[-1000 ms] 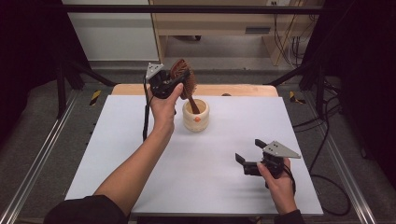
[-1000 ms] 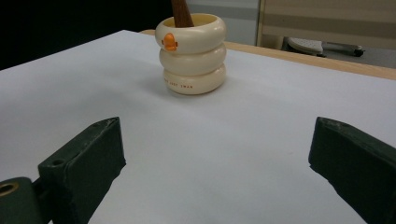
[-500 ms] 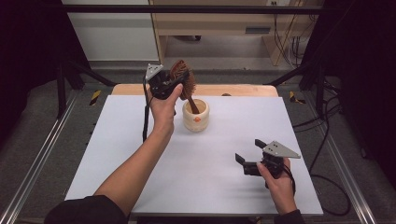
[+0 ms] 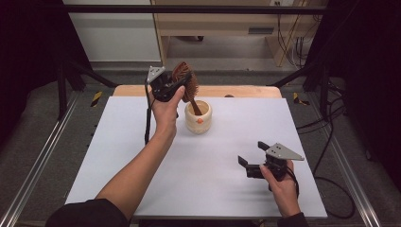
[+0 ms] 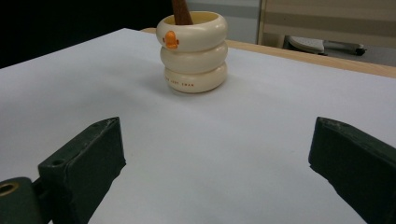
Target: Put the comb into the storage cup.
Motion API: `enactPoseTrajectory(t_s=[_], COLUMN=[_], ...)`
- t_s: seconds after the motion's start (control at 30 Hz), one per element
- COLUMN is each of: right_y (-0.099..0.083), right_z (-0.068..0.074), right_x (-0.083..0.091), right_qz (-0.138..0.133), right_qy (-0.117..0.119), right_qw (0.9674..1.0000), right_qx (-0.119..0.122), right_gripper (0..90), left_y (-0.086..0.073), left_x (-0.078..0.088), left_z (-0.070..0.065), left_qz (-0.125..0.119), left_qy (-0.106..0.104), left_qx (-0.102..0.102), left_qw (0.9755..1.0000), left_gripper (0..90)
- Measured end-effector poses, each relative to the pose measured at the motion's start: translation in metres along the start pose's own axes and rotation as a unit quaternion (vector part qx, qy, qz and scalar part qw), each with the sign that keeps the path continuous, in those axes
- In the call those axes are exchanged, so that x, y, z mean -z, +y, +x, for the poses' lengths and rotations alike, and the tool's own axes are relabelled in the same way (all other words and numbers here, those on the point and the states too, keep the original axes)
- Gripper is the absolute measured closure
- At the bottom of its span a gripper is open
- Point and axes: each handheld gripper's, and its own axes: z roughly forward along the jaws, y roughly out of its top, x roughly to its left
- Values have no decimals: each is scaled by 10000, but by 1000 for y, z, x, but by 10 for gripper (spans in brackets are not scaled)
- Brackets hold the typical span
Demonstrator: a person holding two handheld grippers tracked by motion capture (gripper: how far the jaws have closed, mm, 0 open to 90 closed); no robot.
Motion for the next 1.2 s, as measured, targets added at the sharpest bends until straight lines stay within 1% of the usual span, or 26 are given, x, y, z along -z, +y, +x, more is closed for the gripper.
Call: enactPoseTrajectory(t_s=[0.13, 0.4, 0.67, 0.8, 0.97, 1.2], right_y=[-1, -1, -1, -2, -2, -3], right_z=[0, 0, 0, -1, 0, 0], right_x=[-1, -1, -1, -1, -1, -2], right_qz=[18, 23, 33, 57, 63, 105], right_qy=[5, 15, 30, 31, 49, 51], right_qw=[10000, 10000, 10000, 10000, 10000, 9999], right_qx=[-7, -22, -28, -40, -22, -20], right_gripper=[38, 38, 38, 38, 38, 38], left_y=[-2, -10, -15, -17, -19, -23], left_x=[-1, -4, -7, -8, -9, -10], left_z=[0, 0, 2, 3, 3, 6], left_qz=[-15, 42, 48, 107, 105, 144], left_qy=[-6, 4, 27, 50, 50, 96], left_qx=[36, 94, 137, 83, 135, 155], left_qw=[10000, 9999, 9999, 9999, 9998, 9997], left_gripper=[500, 500, 499, 499, 498, 498])
